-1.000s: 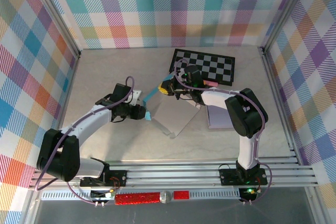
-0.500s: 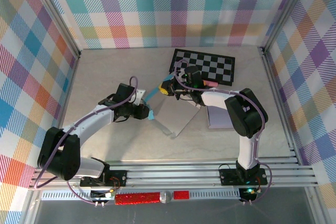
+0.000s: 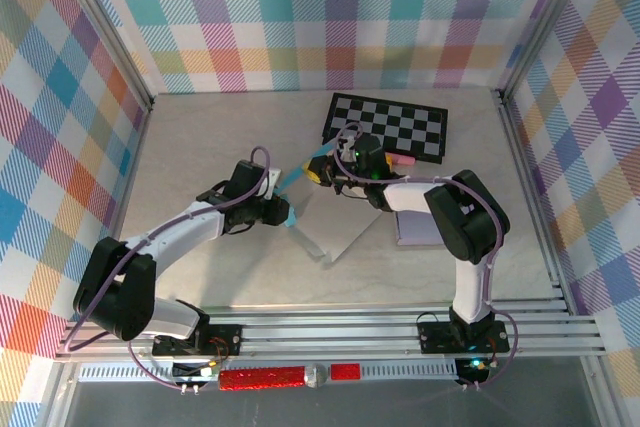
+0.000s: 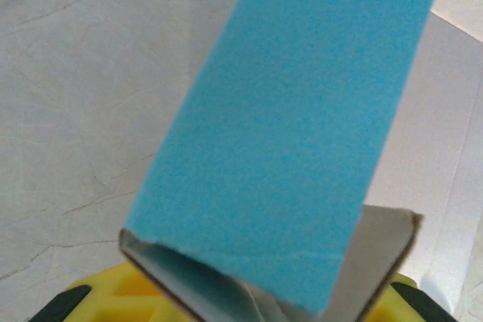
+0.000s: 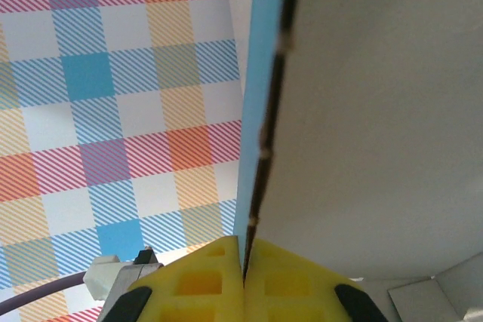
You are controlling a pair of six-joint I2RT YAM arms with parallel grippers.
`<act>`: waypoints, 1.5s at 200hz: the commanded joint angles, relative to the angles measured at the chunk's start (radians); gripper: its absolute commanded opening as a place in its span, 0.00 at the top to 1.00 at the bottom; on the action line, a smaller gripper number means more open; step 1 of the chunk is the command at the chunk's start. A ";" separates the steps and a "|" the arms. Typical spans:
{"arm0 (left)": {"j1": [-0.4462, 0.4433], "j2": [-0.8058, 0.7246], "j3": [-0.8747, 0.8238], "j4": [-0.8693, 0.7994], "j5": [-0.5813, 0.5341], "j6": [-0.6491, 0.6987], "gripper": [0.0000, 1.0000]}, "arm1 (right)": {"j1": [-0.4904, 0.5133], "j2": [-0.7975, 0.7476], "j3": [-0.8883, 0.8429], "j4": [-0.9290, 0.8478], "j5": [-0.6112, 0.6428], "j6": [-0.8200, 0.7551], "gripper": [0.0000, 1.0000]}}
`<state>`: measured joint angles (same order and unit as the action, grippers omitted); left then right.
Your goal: Fold the paper box
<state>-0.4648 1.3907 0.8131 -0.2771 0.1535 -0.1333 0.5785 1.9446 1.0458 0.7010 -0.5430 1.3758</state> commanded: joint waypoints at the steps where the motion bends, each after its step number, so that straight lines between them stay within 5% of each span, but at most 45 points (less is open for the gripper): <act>1: -0.021 -0.016 -0.021 0.086 -0.087 -0.069 0.71 | 0.022 0.004 -0.065 0.098 0.030 0.012 1.00; 92: -0.121 0.023 -0.051 0.149 -0.310 -0.263 0.77 | 0.032 -0.004 -0.089 0.130 0.052 0.045 1.00; 124: -0.158 0.043 -0.059 0.183 -0.380 -0.320 0.87 | 0.032 -0.009 -0.090 0.129 0.064 0.058 1.00; 213: -0.213 0.155 -0.022 0.204 -0.477 -0.412 0.86 | 0.032 -0.018 -0.092 0.124 0.077 0.081 1.00; 258: -0.217 0.179 0.010 0.180 -0.516 -0.417 1.00 | 0.028 -0.022 -0.089 0.121 0.080 0.088 1.00; 300: -0.225 0.164 0.046 0.071 -0.641 -0.441 1.00 | 0.030 -0.048 -0.083 0.095 0.095 0.098 1.00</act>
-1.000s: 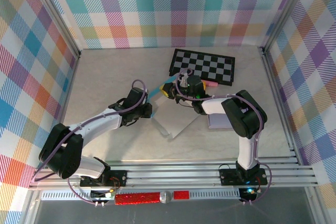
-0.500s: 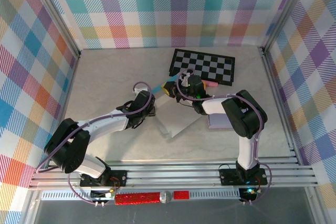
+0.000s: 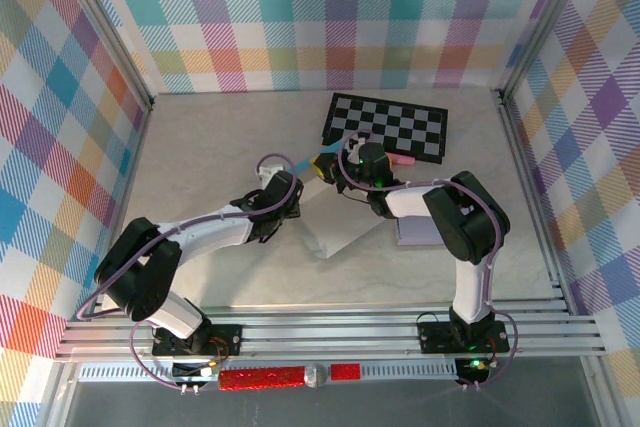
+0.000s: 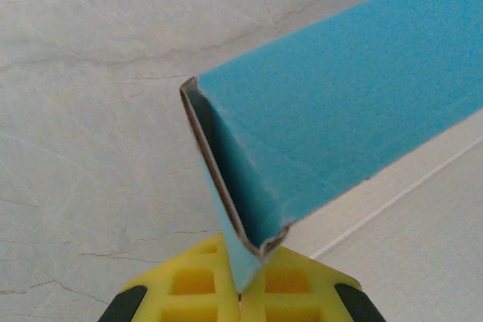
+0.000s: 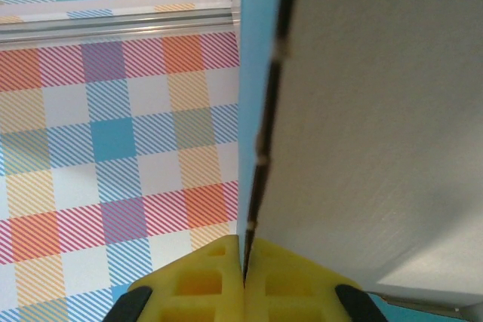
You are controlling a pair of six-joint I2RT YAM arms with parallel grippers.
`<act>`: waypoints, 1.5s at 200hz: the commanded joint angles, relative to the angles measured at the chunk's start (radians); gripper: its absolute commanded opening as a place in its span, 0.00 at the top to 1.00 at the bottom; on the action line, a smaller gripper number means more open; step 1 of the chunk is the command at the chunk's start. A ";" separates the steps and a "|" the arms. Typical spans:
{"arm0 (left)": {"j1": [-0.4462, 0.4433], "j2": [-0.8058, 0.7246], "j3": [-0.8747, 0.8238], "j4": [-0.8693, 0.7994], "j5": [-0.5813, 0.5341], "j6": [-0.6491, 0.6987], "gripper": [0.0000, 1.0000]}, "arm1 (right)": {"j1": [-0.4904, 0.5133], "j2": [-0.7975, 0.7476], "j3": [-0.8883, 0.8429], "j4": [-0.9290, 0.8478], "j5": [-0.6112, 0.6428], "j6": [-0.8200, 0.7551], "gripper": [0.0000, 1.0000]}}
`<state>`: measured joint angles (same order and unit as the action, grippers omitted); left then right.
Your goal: Fold the paper box
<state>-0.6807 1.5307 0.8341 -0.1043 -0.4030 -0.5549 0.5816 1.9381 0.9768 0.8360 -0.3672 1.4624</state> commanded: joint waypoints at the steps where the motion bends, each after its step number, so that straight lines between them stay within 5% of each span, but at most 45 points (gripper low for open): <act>1: -0.009 0.023 0.027 -0.105 -0.088 -0.022 1.00 | 0.026 -0.043 -0.015 -0.041 -0.081 0.012 1.00; 34: -0.008 0.003 0.048 -0.157 -0.124 -0.015 1.00 | 0.026 -0.073 -0.021 -0.087 -0.054 0.017 1.00; 61: -0.004 -0.003 0.092 -0.233 -0.109 0.051 1.00 | 0.020 -0.138 -0.007 -0.250 -0.028 -0.021 0.63; 110: 0.108 -0.085 0.118 -0.333 0.106 0.217 1.00 | -0.043 -0.345 0.177 -0.937 0.056 -0.273 0.26; 128: 0.169 -0.092 0.155 -0.383 0.222 0.287 1.00 | -0.069 -0.370 0.289 -1.181 0.086 -0.371 0.26; 158: 0.245 -0.065 0.226 -0.443 0.395 0.383 1.00 | -0.112 -0.373 0.397 -1.349 0.114 -0.459 0.31; 218: 0.322 -0.003 0.316 -0.469 0.603 0.457 1.00 | -0.220 -0.311 0.482 -1.407 0.002 -0.632 0.46; 270: 0.359 0.007 0.312 -0.410 0.727 0.456 1.00 | -0.284 -0.311 0.494 -1.508 0.021 -0.842 0.38; 300: 0.387 0.036 0.326 -0.417 0.807 0.472 1.00 | -0.382 -0.373 0.369 -1.387 -0.119 -0.956 0.53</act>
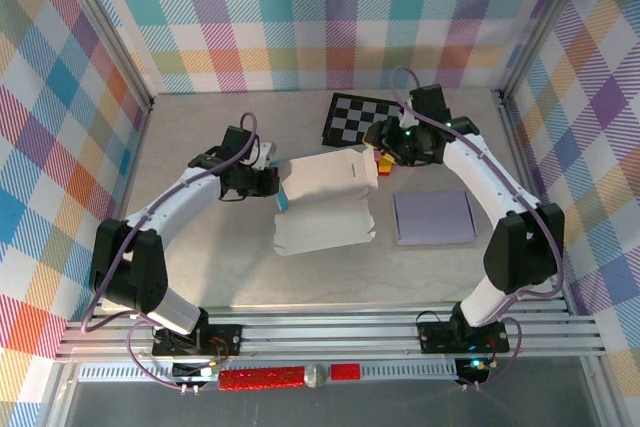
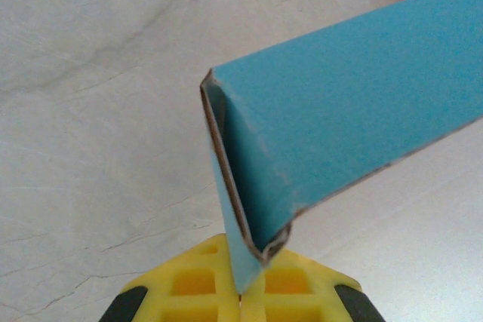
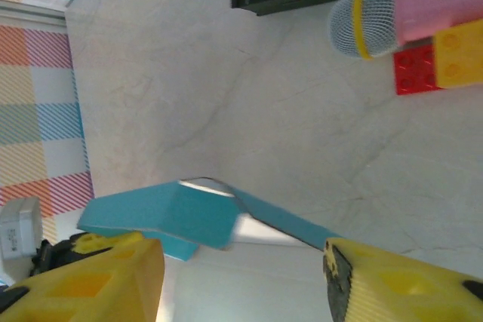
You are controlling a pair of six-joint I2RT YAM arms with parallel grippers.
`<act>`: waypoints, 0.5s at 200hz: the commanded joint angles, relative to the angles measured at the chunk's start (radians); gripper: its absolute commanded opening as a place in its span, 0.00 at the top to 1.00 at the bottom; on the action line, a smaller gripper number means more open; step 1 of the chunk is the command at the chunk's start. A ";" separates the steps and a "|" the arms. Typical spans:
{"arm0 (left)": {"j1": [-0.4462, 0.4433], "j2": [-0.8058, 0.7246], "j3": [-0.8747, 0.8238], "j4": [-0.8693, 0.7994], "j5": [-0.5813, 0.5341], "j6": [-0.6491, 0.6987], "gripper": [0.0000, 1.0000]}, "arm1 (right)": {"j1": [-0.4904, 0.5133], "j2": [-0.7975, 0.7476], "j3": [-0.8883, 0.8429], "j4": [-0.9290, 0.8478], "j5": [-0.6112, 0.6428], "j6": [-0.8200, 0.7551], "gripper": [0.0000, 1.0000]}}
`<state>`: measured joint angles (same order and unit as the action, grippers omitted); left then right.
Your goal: Fold the paper box
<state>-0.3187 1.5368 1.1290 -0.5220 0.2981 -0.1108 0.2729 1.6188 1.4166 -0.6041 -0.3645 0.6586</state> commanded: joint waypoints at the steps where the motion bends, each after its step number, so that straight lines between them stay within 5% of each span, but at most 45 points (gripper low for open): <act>1: 0.025 0.031 0.032 0.000 0.106 0.029 1.00 | -0.076 -0.054 -0.073 0.056 -0.128 -0.156 0.53; 46: 0.036 0.048 0.041 -0.009 0.114 0.033 1.00 | -0.077 -0.073 -0.104 0.090 -0.157 -0.116 0.71; 100: 0.036 0.038 0.043 -0.004 0.082 0.030 1.00 | 0.011 -0.014 0.033 -0.053 0.062 0.101 0.75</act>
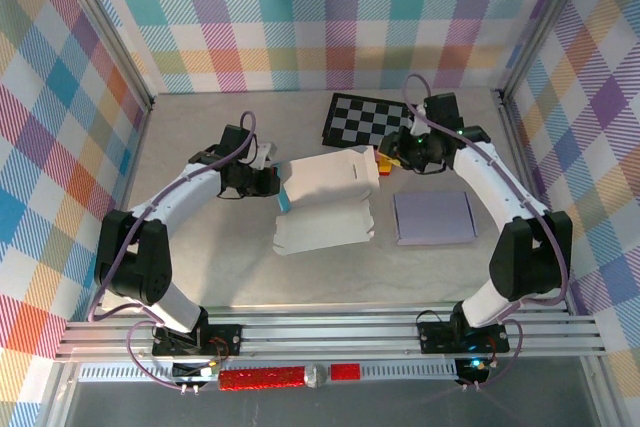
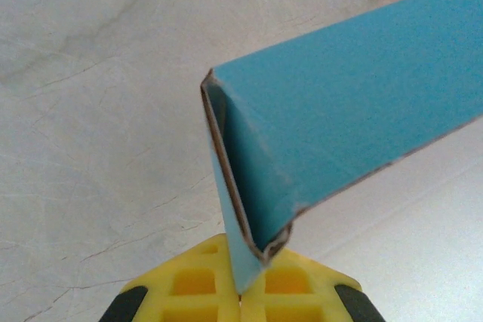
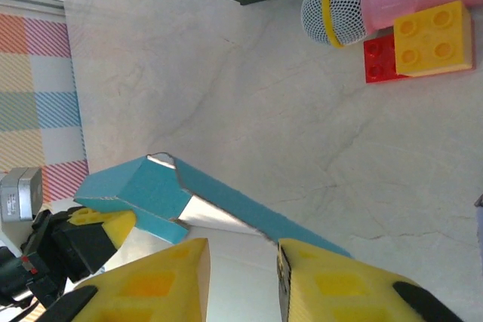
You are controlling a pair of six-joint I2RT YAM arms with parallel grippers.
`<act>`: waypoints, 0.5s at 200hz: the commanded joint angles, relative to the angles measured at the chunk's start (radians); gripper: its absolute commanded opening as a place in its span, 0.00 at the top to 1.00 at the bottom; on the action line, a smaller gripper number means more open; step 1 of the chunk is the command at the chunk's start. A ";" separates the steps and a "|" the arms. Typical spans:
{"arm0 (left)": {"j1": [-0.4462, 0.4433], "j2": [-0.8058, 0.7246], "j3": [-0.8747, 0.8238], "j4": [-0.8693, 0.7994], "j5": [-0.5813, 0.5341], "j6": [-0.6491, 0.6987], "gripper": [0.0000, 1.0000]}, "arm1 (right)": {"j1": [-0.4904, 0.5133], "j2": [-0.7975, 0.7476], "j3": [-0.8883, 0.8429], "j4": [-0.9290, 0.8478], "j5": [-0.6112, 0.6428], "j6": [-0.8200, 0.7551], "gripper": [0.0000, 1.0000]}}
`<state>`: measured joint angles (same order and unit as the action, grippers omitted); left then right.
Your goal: Fold the paper box
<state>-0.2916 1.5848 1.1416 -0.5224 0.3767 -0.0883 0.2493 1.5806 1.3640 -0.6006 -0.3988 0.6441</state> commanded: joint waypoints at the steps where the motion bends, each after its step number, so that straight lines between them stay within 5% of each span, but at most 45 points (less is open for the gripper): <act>1: 0.008 -0.011 0.030 -0.004 0.002 0.006 1.00 | 0.036 0.024 0.089 -0.057 0.100 0.120 0.75; 36: 0.008 -0.023 0.030 -0.004 -0.036 0.000 1.00 | 0.088 0.048 0.150 -0.080 0.142 0.284 0.95; 100: 0.006 -0.044 0.024 0.007 -0.051 -0.025 1.00 | 0.146 0.188 0.273 -0.109 0.163 0.360 0.99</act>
<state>-0.2920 1.5791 1.1435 -0.5217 0.3279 -0.0959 0.3828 1.7142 1.5787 -0.6590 -0.2684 0.9627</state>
